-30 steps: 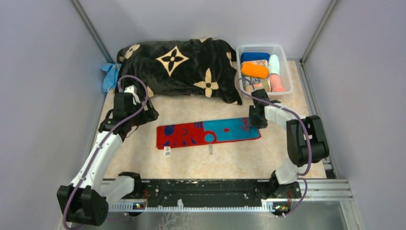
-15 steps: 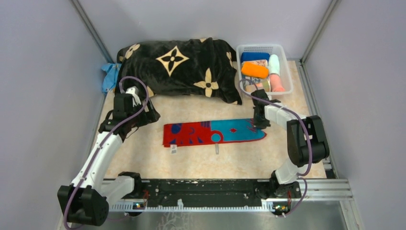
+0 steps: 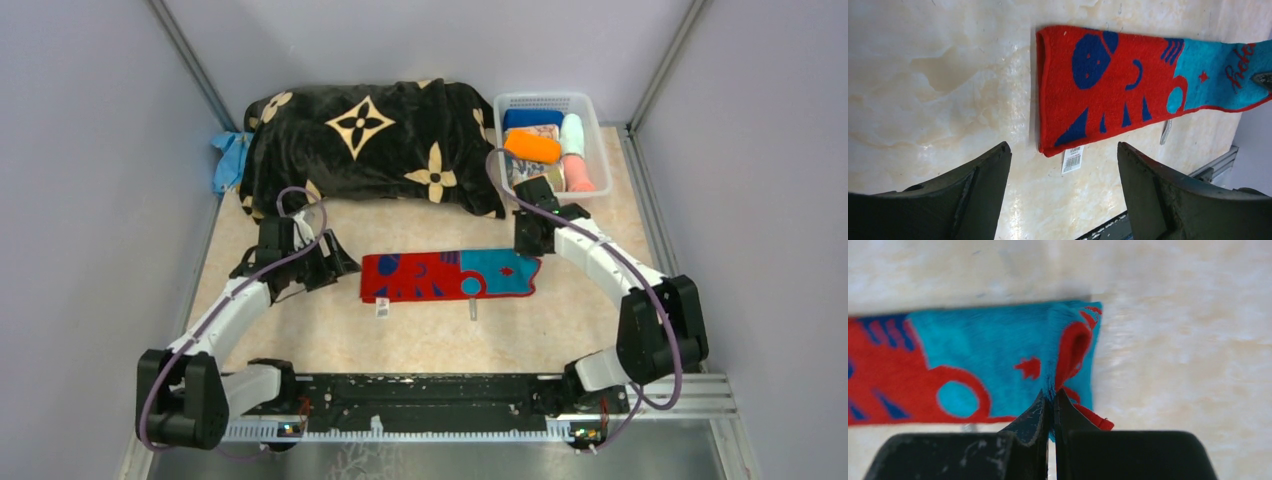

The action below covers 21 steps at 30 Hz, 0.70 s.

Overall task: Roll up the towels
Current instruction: Fold the towel at the center of the board.

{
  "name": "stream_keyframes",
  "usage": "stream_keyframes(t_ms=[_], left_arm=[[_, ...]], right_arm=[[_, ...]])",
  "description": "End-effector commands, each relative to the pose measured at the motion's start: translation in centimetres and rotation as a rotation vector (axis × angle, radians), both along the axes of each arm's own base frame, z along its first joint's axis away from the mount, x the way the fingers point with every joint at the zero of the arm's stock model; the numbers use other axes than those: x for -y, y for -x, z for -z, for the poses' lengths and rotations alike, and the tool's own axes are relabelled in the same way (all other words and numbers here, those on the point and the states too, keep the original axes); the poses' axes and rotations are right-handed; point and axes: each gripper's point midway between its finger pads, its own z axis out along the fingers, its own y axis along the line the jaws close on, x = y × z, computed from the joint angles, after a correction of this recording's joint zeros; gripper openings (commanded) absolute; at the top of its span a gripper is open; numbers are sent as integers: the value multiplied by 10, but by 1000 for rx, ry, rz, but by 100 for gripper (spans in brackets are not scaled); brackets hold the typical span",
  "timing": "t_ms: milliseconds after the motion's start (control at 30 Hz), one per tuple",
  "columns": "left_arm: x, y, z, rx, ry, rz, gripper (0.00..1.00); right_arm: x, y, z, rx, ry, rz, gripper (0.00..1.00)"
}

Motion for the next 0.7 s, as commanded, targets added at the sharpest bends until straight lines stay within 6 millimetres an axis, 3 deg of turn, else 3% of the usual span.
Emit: stream_keyframes(t_ms=[0, 267, 467, 667], left_arm=[[15, -2, 7, 1, 89, 6, 82], [23, 5, 46, -94, 71, 5, 67], [26, 12, 64, -131, 52, 1, 55], [26, 17, 73, -149, 23, -1, 44]], right_arm=[[-83, 0, -25, 21, -243, -181, 0], [-190, 3, -40, -14, -436, -340, 0], [-250, 9, -41, -58, -549, -384, 0], [-295, 11, -46, -60, -610, -395, 0]])
